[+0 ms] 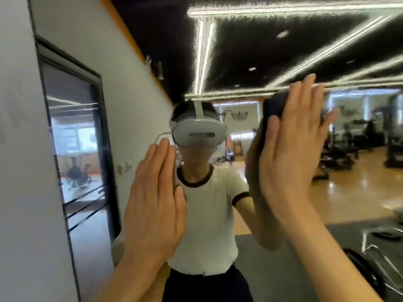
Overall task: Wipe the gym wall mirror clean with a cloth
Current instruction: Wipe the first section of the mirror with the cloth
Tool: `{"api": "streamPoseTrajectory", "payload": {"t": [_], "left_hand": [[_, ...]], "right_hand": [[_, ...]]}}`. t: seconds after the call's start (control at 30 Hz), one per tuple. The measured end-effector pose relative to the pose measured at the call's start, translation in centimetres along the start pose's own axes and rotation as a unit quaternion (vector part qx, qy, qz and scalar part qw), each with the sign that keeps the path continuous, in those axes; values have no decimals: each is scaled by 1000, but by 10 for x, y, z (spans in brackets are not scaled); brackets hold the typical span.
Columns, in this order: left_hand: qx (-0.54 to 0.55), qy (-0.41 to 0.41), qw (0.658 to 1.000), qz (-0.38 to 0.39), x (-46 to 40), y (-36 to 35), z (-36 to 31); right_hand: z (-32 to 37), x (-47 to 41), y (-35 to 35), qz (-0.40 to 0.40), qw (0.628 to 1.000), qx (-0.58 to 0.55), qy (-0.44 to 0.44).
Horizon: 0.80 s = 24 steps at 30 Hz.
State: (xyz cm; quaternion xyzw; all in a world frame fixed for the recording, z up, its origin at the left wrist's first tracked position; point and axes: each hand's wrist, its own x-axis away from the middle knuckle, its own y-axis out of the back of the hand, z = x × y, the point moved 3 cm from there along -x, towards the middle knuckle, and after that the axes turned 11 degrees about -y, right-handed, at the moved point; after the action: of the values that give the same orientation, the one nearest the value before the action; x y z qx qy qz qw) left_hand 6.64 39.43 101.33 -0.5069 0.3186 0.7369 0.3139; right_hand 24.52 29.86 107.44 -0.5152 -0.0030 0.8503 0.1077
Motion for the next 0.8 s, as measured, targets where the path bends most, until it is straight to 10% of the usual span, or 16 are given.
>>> {"api": "streamPoseTrajectory", "payload": {"t": [0.2, 0.47, 0.7, 0.8], "left_hand": [[34, -12, 999, -7, 0, 3, 0], [113, -3, 994, -1, 17, 31, 20], [40, -35, 999, -1, 25, 19, 30], [47, -35, 998, -7, 23, 19, 32]], "right_hand": [[36, 89, -15, 86, 969, 13, 232], [-57, 54, 10, -33, 990, -10, -138], [28, 134, -17, 106, 955, 42, 275], [-35, 89, 4, 116, 981, 52, 148]]}}
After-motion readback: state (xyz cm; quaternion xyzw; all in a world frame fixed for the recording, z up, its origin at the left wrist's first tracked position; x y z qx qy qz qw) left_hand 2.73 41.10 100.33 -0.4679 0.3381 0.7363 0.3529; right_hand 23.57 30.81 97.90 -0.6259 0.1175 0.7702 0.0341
